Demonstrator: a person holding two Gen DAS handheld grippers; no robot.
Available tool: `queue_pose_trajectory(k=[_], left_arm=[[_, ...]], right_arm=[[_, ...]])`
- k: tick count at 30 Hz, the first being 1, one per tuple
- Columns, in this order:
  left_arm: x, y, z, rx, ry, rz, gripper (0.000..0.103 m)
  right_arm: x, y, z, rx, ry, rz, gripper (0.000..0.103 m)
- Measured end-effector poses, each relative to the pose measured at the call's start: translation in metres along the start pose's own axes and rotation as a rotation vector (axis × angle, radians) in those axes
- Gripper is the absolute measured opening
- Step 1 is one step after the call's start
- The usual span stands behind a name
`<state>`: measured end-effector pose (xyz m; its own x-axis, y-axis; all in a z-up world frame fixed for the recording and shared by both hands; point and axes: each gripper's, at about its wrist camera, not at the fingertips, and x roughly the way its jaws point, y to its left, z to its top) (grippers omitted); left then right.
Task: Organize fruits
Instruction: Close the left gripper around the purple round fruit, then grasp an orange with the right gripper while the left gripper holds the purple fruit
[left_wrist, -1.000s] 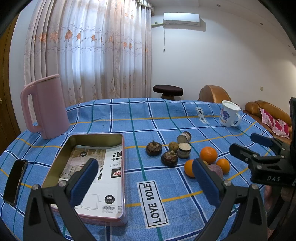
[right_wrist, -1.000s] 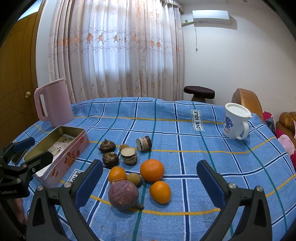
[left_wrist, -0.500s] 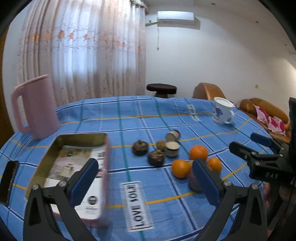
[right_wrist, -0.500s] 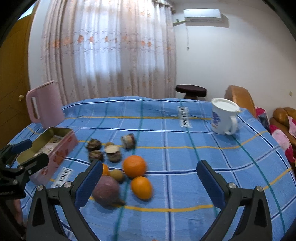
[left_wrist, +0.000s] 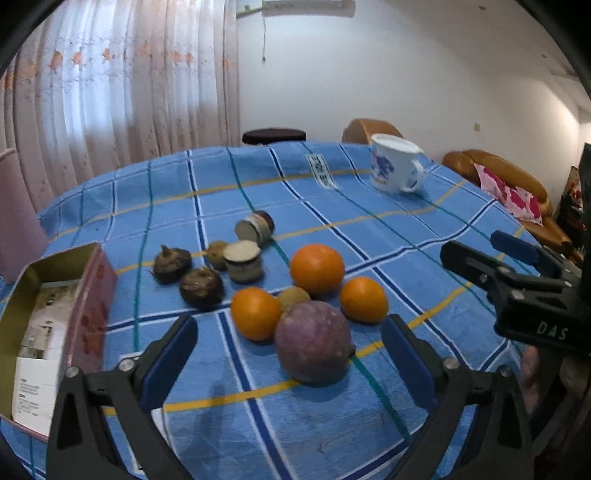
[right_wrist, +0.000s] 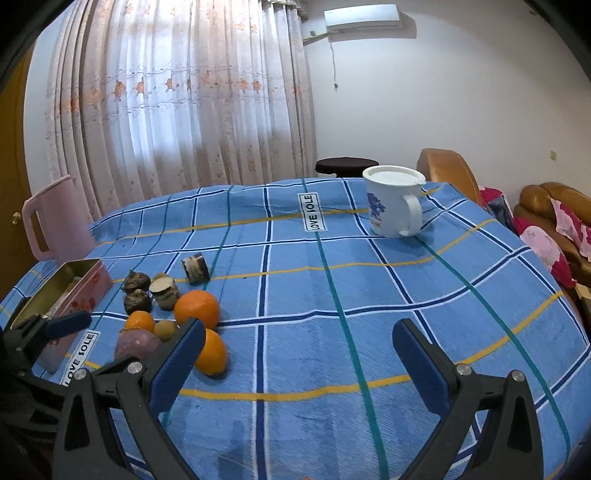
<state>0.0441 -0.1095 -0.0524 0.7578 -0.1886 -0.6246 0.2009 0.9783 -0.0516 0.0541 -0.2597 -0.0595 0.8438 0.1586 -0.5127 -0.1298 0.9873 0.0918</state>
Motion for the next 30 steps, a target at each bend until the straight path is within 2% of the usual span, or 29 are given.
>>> queue_pose_trajectory(k=[2,4,6,8,13,16,20,23,26,29,30], left_arm=[[0.004,-0.001,0.001,0.003,0.019,-0.004,0.093],[0.008,-0.002,0.0,0.007,0.044,-0.028,0.082],[0.012,-0.001,0.0,0.004,0.069,-0.049,0.062],[0.014,0.001,0.0,-0.005,0.081,-0.077,0.05],[0.007,0.011,-0.003,-0.03,0.07,-0.127,0.049],[-0.002,0.024,-0.005,-0.049,0.051,-0.115,0.049],[-0.017,0.043,-0.004,-0.071,0.006,-0.068,0.049],[-0.021,0.057,-0.003,-0.081,-0.011,-0.023,0.049],[-0.021,0.064,-0.003,-0.068,-0.022,0.026,0.049],[-0.018,0.068,-0.004,-0.074,-0.016,0.022,0.049],[-0.017,0.069,-0.005,-0.073,-0.014,0.021,0.049]], right_arm=[[0.001,0.0,-0.002,-0.001,0.004,0.006,0.102],[0.002,0.002,-0.003,-0.004,0.007,0.01,0.102],[0.004,0.004,-0.003,-0.009,0.01,0.009,0.102],[0.006,0.007,-0.003,-0.012,0.013,0.011,0.102],[0.011,0.014,0.0,-0.023,0.024,0.031,0.102],[0.016,0.026,0.003,-0.054,0.043,0.059,0.101],[0.029,0.046,0.004,-0.113,0.103,0.096,0.079],[0.042,0.06,0.002,-0.165,0.159,0.117,0.069],[0.052,0.069,0.0,-0.204,0.207,0.12,0.054],[0.064,0.071,-0.004,-0.22,0.267,0.125,0.053],[0.066,0.072,-0.004,-0.218,0.278,0.139,0.049]])
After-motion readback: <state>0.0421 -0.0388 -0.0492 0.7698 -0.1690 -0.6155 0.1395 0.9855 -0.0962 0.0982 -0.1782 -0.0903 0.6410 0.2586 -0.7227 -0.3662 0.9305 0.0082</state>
